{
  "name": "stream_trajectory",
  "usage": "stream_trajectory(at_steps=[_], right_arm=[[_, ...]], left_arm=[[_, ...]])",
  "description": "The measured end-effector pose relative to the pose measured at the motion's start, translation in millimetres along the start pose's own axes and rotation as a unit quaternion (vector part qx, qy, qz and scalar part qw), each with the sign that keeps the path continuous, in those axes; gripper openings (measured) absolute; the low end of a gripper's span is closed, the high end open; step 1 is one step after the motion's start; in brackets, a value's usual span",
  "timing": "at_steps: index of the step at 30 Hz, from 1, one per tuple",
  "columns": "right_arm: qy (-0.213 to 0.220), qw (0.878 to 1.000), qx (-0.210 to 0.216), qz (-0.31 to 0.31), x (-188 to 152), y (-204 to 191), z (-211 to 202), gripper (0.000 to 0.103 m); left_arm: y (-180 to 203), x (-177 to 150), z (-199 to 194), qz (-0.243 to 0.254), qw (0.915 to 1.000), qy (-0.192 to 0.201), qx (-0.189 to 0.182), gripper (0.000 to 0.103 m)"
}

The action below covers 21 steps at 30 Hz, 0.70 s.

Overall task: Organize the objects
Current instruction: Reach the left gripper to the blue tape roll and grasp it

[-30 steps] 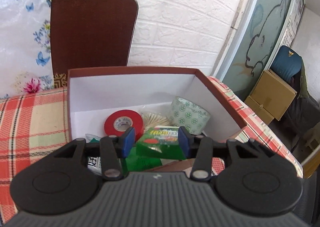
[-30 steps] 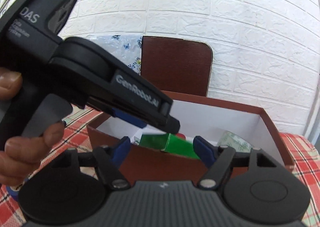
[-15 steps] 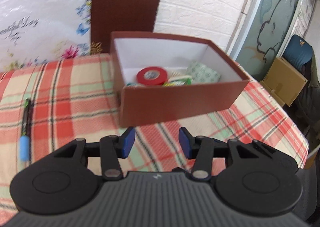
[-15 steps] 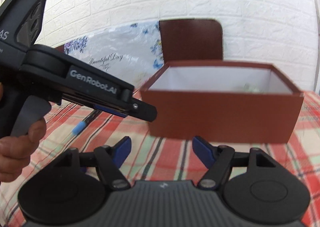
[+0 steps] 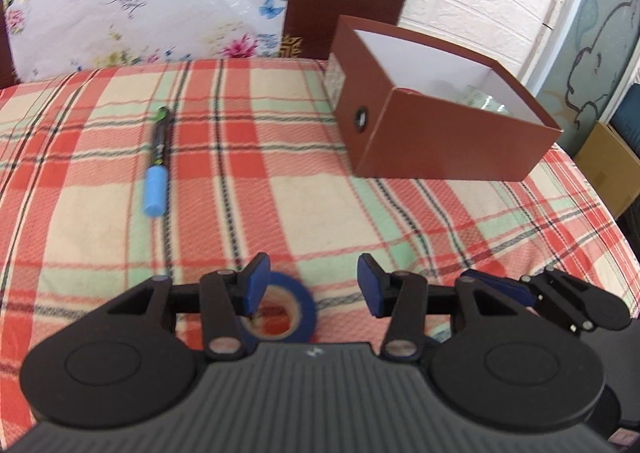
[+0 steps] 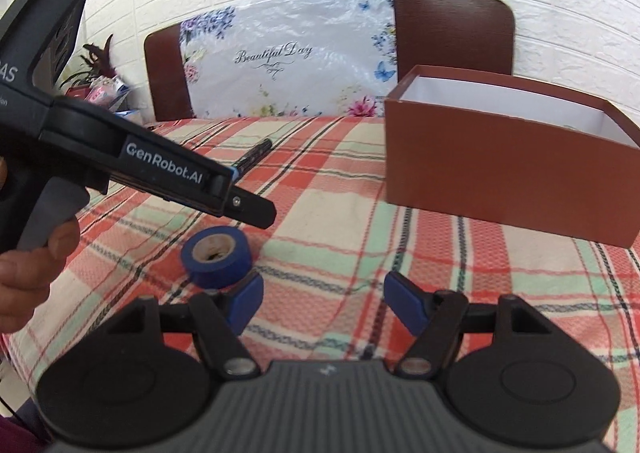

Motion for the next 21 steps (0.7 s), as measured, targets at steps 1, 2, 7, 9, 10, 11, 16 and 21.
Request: stream_trajectory(at_steps=[1,2,7,9,10,11,16,21], right_arm=[[-0.003,1.000,0.001,-0.002,2,-1,2,0.069],[-0.005,1.000,0.001,-0.004,2,-4,3,0.069],[-0.018,1.000,0.005,-0.018,4,-18,10,0.069],[-0.022,0.999,0.008,-0.024,3,-24,13,0.069],[-0.024,0.999,0.010,-0.026,3,-28,15,0.069],[-0.027,0.999,0.011,-0.029,3,-30,16,0.069],[-0.040,0.998,0.021,-0.042,-1,-39,24,0.069],[-0.048,0.997,0.026,-0.051,-3,-48,31,0.069]], left_arm=[[-4,-2,0,-0.003,1.0000,-0.002,0.003,0.051],[-9,-4,1,-0.007,1.0000,-0.003,0.005,0.051],[-28,-10,-1,-0.019,0.9997,-0.001,0.015,0.050],[-34,-10,-1,-0.023,0.9996,0.001,0.017,0.050],[-37,-11,-2,-0.025,0.9995,0.002,0.018,0.050],[-40,-11,-2,-0.027,0.9995,0.002,0.018,0.050],[-58,-14,-2,-0.049,0.9987,-0.002,0.014,0.050],[-70,-12,-2,-0.063,0.9980,-0.007,-0.005,0.049]])
Point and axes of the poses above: each gripper's, at about its wrist camera, not at the fingertips, and z roughly the way its jaws point, y to its right, x to its top, the point moved 3 cm from there along z, roughly the way its jaws point, and after that the axes turned 11 degrees about x, right-handed, at the moved point
